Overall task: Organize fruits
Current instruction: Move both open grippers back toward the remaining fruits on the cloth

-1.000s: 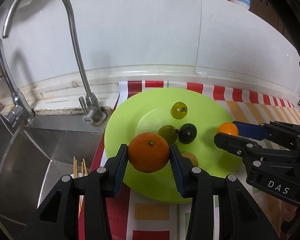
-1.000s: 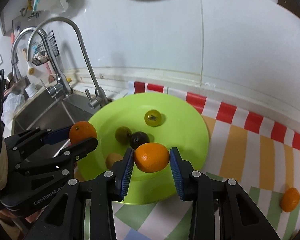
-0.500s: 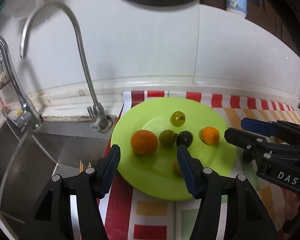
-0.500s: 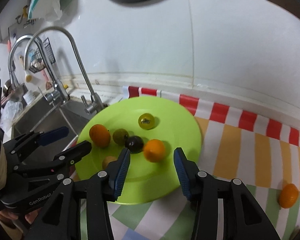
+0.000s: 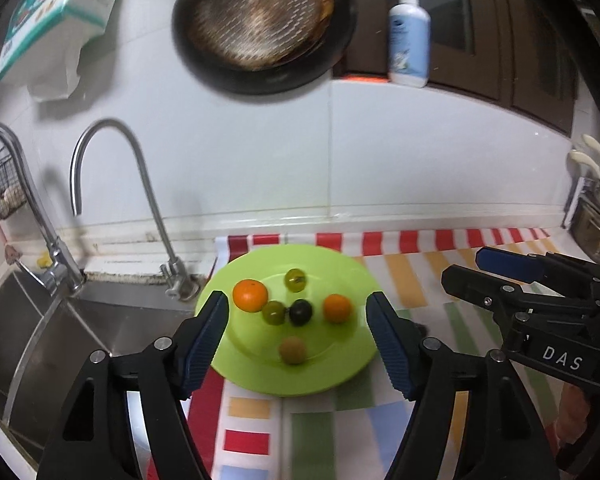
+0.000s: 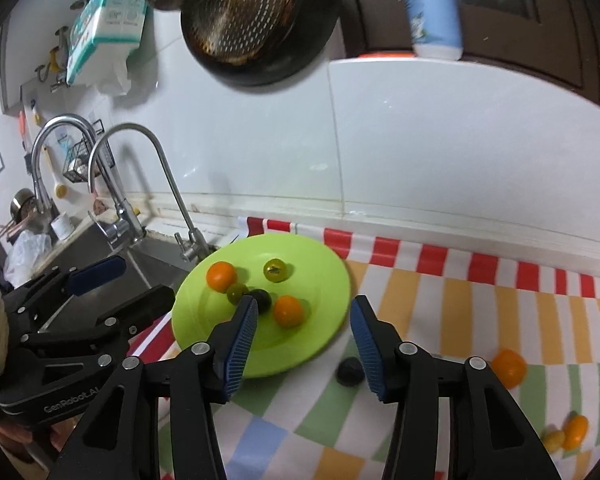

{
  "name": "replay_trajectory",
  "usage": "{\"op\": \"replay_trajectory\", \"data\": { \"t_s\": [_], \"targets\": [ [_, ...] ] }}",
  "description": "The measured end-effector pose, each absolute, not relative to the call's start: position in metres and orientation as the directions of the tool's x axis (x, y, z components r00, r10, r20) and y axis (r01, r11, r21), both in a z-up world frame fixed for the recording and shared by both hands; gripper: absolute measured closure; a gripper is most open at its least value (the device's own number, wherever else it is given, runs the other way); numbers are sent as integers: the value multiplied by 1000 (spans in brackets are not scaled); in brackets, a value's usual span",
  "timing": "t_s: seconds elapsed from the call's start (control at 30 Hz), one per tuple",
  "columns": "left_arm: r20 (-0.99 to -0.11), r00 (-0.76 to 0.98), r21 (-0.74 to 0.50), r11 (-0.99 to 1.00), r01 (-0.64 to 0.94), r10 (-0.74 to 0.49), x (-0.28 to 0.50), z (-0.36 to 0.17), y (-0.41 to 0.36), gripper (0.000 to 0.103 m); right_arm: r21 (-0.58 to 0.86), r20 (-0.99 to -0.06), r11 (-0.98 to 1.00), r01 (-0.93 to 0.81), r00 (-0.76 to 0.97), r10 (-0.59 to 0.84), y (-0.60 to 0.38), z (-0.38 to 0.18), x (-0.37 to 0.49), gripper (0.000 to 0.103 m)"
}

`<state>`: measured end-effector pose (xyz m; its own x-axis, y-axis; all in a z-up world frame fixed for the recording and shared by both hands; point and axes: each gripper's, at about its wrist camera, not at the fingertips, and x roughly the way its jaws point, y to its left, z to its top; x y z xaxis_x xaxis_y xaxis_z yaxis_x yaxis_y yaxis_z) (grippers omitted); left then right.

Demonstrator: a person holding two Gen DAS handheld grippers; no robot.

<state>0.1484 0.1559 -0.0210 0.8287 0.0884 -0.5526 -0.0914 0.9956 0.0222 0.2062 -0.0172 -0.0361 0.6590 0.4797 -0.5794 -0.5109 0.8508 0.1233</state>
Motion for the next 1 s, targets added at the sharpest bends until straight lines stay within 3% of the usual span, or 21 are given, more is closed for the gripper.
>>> {"op": "replay_trajectory", "data": {
  "t_s": [0.53, 1.0],
  "targets": [
    [-506, 860, -11, 998, 65, -62, 130, 4, 82, 26, 65, -511, 930, -362, 788, 343, -103, -2, 162, 49],
    [-497, 846, 48, 967, 251, -195, 136, 8, 15, 25, 36, -490, 983, -179, 854, 174, -172, 5, 139, 49]
  ]
}}
